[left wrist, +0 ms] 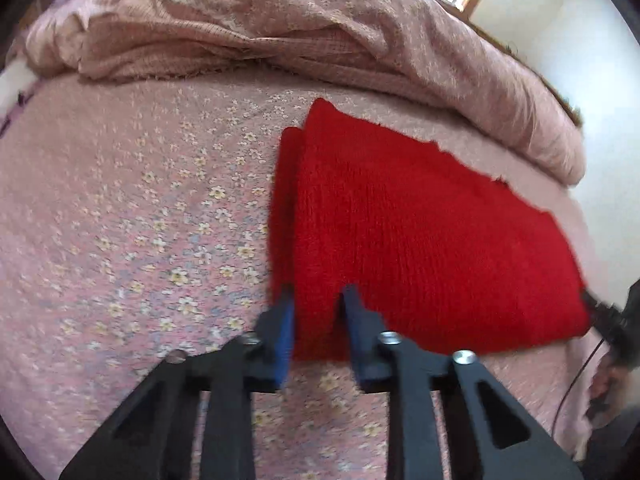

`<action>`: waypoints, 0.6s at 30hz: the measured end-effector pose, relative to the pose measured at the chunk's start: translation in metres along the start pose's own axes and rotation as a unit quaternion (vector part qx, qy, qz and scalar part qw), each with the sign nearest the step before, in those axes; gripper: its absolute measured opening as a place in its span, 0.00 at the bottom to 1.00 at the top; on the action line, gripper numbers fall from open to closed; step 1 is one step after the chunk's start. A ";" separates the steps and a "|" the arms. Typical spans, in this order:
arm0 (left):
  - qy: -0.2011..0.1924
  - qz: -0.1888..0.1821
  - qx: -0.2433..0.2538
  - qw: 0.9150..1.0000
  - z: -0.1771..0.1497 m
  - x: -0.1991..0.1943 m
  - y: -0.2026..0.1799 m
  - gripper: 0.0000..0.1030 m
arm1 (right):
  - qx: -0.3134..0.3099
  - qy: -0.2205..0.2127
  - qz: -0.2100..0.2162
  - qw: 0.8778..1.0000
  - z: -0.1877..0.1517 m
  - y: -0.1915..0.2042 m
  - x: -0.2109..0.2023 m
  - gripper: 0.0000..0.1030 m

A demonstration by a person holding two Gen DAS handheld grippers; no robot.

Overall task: Fold small clothes
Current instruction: 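Press the folded edge of the cardigan flat with the left tool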

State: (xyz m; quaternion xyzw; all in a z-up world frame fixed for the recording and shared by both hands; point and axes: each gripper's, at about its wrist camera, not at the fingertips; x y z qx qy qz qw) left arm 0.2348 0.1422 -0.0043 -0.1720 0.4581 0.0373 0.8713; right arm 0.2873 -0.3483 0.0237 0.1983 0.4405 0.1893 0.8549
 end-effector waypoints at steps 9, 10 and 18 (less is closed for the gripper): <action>-0.007 -0.002 0.010 1.000 -0.009 -0.010 0.004 0.04 | -0.040 -0.002 -0.034 0.999 0.002 0.013 0.003 0.20; -0.008 0.002 0.016 1.000 -0.011 -0.011 0.003 0.04 | -0.039 -0.002 -0.035 0.999 0.002 0.013 0.003 0.20; -0.011 0.015 0.050 0.999 -0.024 -0.011 -0.006 0.04 | -0.056 -0.012 -0.056 0.997 0.003 0.019 0.004 0.21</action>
Point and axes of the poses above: each gripper's, at about its wrist camera, not at the fingertips, and x roughly the way its jaws point, y to its left, z to its top, and after that the axes turned 1 degree about -y, right-handed
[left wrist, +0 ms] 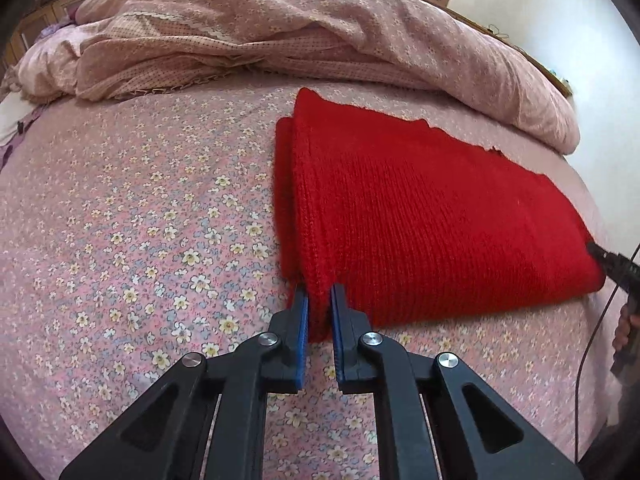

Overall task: Fold small clothes
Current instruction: 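Press the folded edge of the cardigan flat with the left tool, then close both tools on the folded edge of the red cardigan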

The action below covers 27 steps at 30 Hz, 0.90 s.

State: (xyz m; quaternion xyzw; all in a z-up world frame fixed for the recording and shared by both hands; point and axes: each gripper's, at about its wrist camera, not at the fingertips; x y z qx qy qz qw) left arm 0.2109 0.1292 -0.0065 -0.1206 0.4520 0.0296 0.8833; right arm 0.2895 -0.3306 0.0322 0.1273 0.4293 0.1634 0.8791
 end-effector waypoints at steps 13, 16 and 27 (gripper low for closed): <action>0.003 -0.122 -0.113 0.986 0.024 -0.013 0.031 0.38 | 0.180 0.015 0.113 0.977 -0.002 -0.054 -0.004 0.47; 0.004 -0.113 -0.110 0.987 0.029 -0.002 0.029 0.44 | 0.183 0.029 0.120 0.975 -0.009 -0.057 -0.001 0.51; 0.058 -0.091 -0.156 0.982 0.035 0.045 0.031 0.52 | 0.118 0.067 0.128 0.982 -0.019 -0.044 0.004 0.79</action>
Point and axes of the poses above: each gripper's, at about its wrist camera, not at the fingertips, and x roughly the way its jaws point, y to its left, z to its top, and after that the axes turned 1 degree about -y, right-handed
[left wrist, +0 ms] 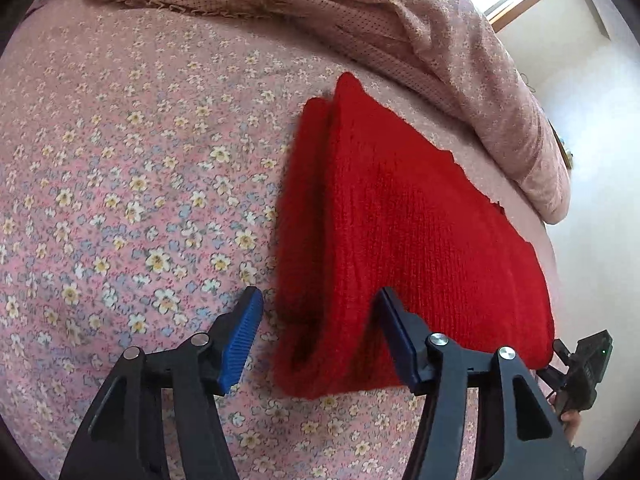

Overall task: Fold small clothes
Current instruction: 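Close both tools on the folded edge of the red cardigan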

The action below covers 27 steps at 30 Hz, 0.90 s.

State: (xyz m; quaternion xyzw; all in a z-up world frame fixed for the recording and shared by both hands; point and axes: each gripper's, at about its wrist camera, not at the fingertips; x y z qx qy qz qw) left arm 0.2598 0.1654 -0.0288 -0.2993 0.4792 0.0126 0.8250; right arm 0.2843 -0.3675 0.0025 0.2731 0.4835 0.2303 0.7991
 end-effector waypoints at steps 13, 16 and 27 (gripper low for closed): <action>0.002 -0.089 -0.004 0.996 0.026 0.034 -0.013 0.64 | 0.026 -0.001 0.060 0.998 0.020 -0.003 0.027 0.80; 0.003 -0.097 -0.004 0.995 0.034 0.039 -0.014 0.64 | 0.027 -0.009 0.058 0.998 0.026 0.001 0.035 0.80; 0.036 -0.105 -0.006 0.994 0.011 0.033 -0.021 0.64 | 0.036 0.029 0.087 0.995 0.018 0.011 0.047 0.69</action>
Point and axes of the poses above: each gripper's, at about its wrist camera, not at the fingertips, and x roughly the way its jaws point, y to its left, z to its top, and after that the axes turned 1 degree about -y, right-handed
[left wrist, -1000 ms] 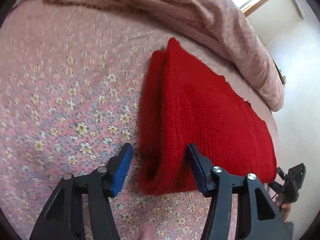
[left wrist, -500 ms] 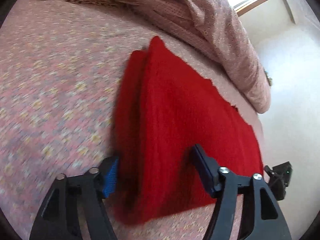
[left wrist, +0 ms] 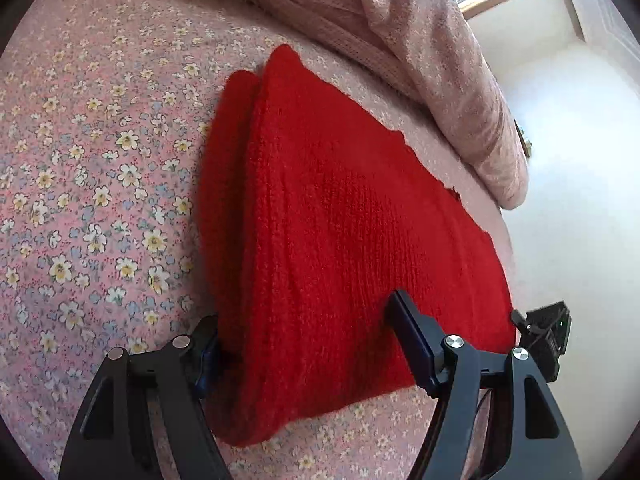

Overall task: Fold small clothes
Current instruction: 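Close both tools on the folded edge of the red cardigan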

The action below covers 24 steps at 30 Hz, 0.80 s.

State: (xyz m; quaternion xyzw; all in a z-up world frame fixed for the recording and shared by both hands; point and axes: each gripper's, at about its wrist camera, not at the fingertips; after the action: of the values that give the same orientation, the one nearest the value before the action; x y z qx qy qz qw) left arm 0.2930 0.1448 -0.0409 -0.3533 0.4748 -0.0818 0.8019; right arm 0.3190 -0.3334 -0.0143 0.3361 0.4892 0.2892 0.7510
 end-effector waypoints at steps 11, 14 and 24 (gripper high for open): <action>-0.039 0.020 -0.076 0.996 0.003 -0.015 0.009 0.20 | 0.088 -0.022 0.043 0.995 0.003 -0.026 -0.012 0.21; -0.041 0.027 -0.047 0.998 -0.003 -0.028 -0.005 0.19 | 0.069 -0.022 0.024 0.997 0.001 -0.018 -0.016 0.20; -0.017 0.045 -0.018 0.999 -0.080 -0.070 -0.010 0.19 | 0.049 0.000 -0.012 0.999 -0.072 0.001 -0.060 0.20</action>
State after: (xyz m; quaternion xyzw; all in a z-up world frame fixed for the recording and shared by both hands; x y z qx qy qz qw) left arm 0.1918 0.1312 -0.0089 -0.3471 0.4781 -0.0307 0.8062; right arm 0.2304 -0.3624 -0.0022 0.3667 0.5070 0.2560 0.7368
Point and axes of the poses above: each gripper's, at about its wrist camera, not at the fingertips, and x roughly the way its jaws point, y to its left, z to its top, and after that the axes turned 1 degree about -y, right-handed
